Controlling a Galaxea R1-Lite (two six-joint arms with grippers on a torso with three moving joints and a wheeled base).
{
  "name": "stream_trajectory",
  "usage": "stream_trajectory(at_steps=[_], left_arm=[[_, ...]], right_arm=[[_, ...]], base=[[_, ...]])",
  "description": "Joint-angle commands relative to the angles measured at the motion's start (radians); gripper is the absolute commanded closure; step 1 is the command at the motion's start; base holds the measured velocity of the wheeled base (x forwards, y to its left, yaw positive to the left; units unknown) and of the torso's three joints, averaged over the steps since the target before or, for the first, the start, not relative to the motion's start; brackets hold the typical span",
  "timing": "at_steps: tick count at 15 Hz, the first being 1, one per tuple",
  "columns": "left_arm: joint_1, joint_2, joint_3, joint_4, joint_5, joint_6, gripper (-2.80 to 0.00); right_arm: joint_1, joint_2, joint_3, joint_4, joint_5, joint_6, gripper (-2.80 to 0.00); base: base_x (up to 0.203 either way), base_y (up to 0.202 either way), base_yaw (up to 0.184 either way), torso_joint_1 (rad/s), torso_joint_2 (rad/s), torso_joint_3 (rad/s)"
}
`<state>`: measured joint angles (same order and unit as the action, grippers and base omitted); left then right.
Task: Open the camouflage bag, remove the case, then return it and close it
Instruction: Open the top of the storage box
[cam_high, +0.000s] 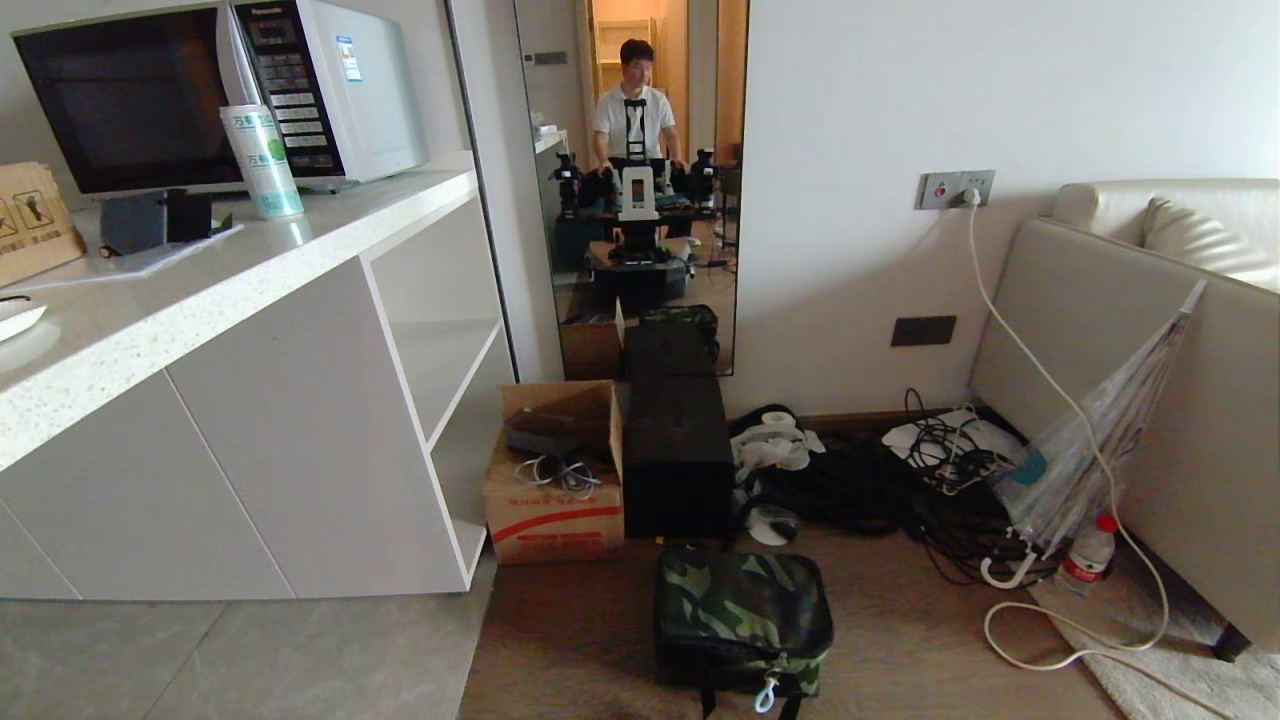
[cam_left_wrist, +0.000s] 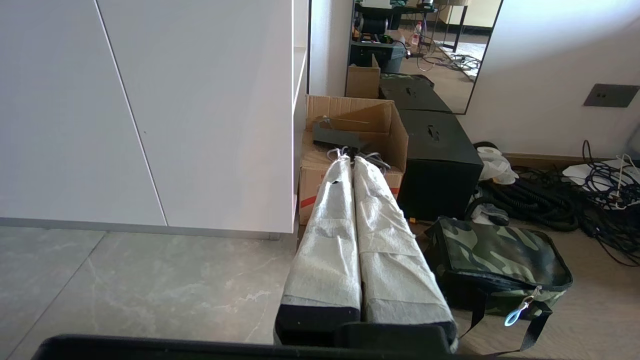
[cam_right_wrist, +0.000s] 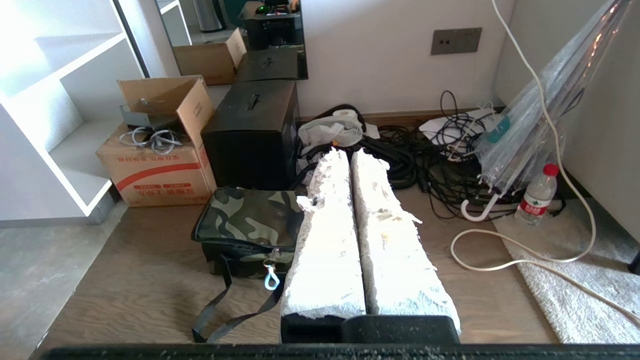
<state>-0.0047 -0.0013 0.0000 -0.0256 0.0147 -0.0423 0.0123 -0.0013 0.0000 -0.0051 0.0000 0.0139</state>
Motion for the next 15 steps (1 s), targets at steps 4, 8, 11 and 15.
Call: stream_trajectory(at_steps=[4,8,11,15], left_arm=[[0.000,0.001,0.008,0.000,0.001,0.006,0.00],[0.000,0.001,0.008,0.007,0.004,0.007,0.00],[0.000,0.001,0.008,0.008,0.004,0.006,0.00],[0.000,0.001,0.009,0.003,0.004,0.001,0.00]], right_arm=[[0.000,0.001,0.002,-0.001,0.000,0.006,0.00],[0.000,0.001,0.002,-0.001,0.001,-0.002,0.00],[0.000,0.001,0.002,-0.001,-0.002,0.009,0.00],[0.000,0.001,0.002,-0.001,-0.002,0.009,0.00]], base=[[0.000,0.000,0.000,0.000,0.00,0.000],[0.000,0.000,0.000,0.000,0.00,0.000],[0.000,0.000,0.000,0.000,0.00,0.000],[0.000,0.000,0.000,0.001,0.00,-0.054]])
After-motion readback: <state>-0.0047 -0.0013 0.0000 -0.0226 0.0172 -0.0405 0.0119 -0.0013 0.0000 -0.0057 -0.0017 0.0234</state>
